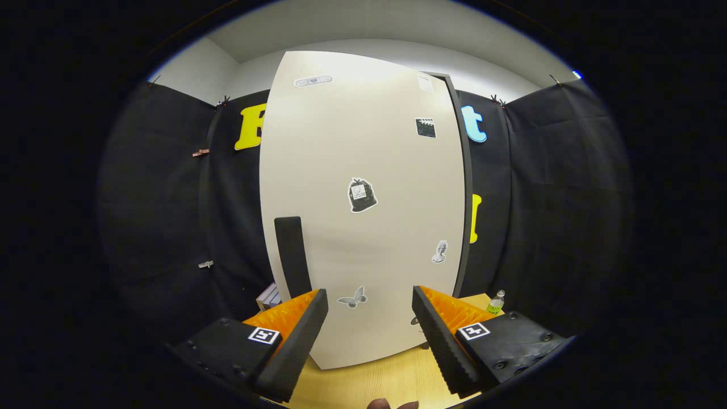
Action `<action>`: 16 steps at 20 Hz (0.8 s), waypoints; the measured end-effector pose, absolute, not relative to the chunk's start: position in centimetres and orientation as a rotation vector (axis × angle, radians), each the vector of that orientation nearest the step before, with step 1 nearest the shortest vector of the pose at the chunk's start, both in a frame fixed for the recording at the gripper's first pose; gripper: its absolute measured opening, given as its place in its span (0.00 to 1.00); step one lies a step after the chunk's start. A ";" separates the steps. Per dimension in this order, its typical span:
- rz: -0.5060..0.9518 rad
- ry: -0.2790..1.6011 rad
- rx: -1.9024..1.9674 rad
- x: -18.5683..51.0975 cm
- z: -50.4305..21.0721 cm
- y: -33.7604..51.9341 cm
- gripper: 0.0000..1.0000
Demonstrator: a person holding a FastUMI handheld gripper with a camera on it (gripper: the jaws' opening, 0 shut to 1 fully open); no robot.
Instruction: Open the shoe cabinet door, grab the shoes and put them into the shoe cabinet, then close the shoe cabinet door.
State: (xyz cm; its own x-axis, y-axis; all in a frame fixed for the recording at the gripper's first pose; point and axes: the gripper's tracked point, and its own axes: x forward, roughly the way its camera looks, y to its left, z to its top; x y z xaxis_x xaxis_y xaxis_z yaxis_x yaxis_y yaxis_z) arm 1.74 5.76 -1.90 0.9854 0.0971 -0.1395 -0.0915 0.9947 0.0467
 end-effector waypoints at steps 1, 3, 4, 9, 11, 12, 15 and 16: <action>0.092 0.141 0.049 1.7 -1.8 5.7 0.98; 0.081 0.144 0.055 1.8 -1.8 5.3 0.98; 0.076 0.146 0.056 1.9 -1.9 5.0 0.98; 0.066 0.143 0.064 2.1 -1.8 4.1 0.98; 0.066 0.140 0.061 2.0 -1.8 4.1 0.98; 0.068 0.138 0.061 1.8 -1.8 4.2 0.98; 0.071 0.135 0.061 1.8 -1.7 4.2 0.98; 0.071 0.132 0.064 1.8 -1.7 4.2 0.98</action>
State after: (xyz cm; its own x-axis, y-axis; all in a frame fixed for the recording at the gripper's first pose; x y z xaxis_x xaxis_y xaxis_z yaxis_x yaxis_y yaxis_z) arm 1.79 4.23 -1.67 0.9887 0.0753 -0.1294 -0.0668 0.9954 0.0688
